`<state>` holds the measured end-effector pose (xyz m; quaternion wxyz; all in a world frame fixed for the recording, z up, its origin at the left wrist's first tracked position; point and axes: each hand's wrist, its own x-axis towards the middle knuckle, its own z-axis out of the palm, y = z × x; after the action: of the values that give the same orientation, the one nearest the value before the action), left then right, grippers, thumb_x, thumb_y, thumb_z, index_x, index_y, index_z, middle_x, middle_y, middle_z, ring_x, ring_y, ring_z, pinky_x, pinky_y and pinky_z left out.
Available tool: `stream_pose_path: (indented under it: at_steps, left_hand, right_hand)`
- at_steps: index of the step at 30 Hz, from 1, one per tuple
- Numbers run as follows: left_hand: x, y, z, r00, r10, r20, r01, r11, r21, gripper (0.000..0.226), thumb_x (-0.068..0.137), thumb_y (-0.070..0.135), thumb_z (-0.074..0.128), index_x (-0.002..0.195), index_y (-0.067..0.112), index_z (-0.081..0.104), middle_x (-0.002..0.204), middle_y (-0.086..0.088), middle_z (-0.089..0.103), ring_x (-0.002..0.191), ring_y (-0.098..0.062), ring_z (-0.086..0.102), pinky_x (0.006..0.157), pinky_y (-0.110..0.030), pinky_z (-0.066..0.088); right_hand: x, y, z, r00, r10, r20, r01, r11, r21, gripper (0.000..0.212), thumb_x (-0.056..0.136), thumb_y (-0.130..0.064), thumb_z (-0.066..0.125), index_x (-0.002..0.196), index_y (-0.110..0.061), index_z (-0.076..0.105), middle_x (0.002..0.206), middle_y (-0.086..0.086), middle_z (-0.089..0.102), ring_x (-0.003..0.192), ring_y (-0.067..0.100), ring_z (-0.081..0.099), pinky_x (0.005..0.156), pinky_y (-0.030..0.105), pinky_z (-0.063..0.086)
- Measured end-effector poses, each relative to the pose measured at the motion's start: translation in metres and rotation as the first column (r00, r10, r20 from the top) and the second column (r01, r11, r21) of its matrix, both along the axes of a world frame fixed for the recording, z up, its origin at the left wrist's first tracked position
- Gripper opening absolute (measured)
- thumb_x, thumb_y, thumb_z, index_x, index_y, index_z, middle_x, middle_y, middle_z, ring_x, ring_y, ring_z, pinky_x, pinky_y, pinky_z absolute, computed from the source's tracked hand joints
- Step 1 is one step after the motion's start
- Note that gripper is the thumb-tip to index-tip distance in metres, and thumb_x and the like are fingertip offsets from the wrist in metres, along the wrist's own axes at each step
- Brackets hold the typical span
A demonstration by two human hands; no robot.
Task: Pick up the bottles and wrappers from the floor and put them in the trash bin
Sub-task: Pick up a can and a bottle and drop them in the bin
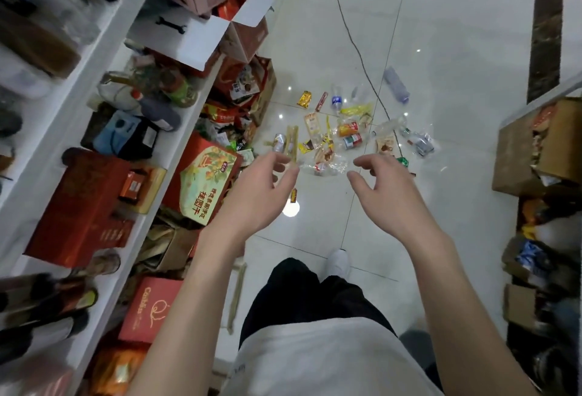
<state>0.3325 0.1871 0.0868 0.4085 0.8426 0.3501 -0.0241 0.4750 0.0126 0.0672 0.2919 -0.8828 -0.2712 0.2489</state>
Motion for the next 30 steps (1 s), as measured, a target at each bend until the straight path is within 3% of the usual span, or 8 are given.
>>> stream_pose_path:
  at_steps: [6, 12, 17, 20, 24, 30]
  left_hand:
    - [0.027, 0.073, -0.024, 0.996, 0.079, -0.040, -0.079, 0.997, -0.005, 0.041, 0.099, 0.049, 0.048, 0.132, 0.024, 0.056, 0.120, 0.007, 0.061, 0.101, -0.001, 0.058, 0.091, -0.033, 0.052]
    - [0.065, 0.159, -0.046, 0.994, 0.054, -0.097, -0.051, 0.998, 0.029, 0.046, 0.099, 0.052, 0.044, 0.135, 0.023, 0.053, 0.128, 0.004, 0.059, 0.104, -0.010, 0.058, 0.092, -0.037, 0.051]
    - [0.098, 0.212, -0.082, 0.996, 0.034, -0.079, -0.027, 0.996, 0.085, 0.046, 0.099, 0.053, 0.044, 0.135, 0.026, 0.052, 0.131, 0.009, 0.056, 0.097, -0.006, 0.060, 0.095, -0.044, 0.052]
    - [0.114, 0.231, -0.114, 0.998, 0.014, -0.063, -0.005, 0.992, 0.126, 0.047, 0.099, 0.054, 0.041, 0.135, 0.026, 0.052, 0.134, 0.010, 0.055, 0.101, -0.007, 0.059, 0.098, -0.043, 0.051]
    - [0.140, 0.252, -0.187, 1.000, 0.024, -0.019, -0.021, 0.989, 0.148, 0.044, 0.100, 0.051, 0.043, 0.135, 0.027, 0.051, 0.132, 0.010, 0.054, 0.116, -0.008, 0.054, 0.101, -0.042, 0.049]
    - [0.178, 0.272, -0.357, 1.000, 0.010, 0.016, -0.012, 0.983, 0.183, 0.039, 0.101, 0.048, 0.044, 0.134, 0.029, 0.052, 0.128, 0.013, 0.053, 0.113, -0.006, 0.054, 0.099, -0.039, 0.050]
  right_hand:
    - [0.033, 0.071, -0.020, 0.997, 0.075, -0.007, -0.076, 0.996, -0.050, 0.035, 0.100, -0.041, 0.053, 0.129, -0.024, 0.059, 0.130, 0.000, 0.058, 0.125, 0.020, 0.051, 0.103, 0.039, 0.043]
    - [0.067, 0.142, -0.042, 0.999, 0.038, -0.011, -0.038, 0.997, -0.067, 0.034, 0.100, -0.038, 0.054, 0.131, -0.024, 0.059, 0.131, -0.001, 0.057, 0.126, 0.018, 0.050, 0.101, 0.032, 0.038]
    - [0.092, 0.187, -0.088, 1.000, 0.013, -0.013, -0.014, 0.996, -0.083, 0.032, 0.099, -0.036, 0.057, 0.128, -0.022, 0.061, 0.127, 0.000, 0.059, 0.122, 0.021, 0.052, 0.101, 0.038, 0.043]
    - [0.108, 0.206, -0.124, 1.000, 0.010, -0.017, -0.011, 0.997, -0.074, 0.032, 0.099, -0.034, 0.058, 0.128, -0.021, 0.061, 0.124, -0.003, 0.058, 0.120, 0.019, 0.052, 0.097, 0.033, 0.041]
    - [0.134, 0.229, -0.201, 1.000, 0.018, -0.023, -0.019, 0.999, -0.038, 0.032, 0.099, -0.034, 0.058, 0.129, -0.022, 0.061, 0.123, -0.007, 0.056, 0.114, 0.010, 0.050, 0.093, 0.025, 0.035]
    - [0.172, 0.243, -0.375, 0.997, 0.074, 0.027, -0.071, 0.994, -0.088, 0.034, 0.098, -0.039, 0.057, 0.128, -0.023, 0.061, 0.125, -0.001, 0.057, 0.109, 0.013, 0.054, 0.091, 0.028, 0.039]
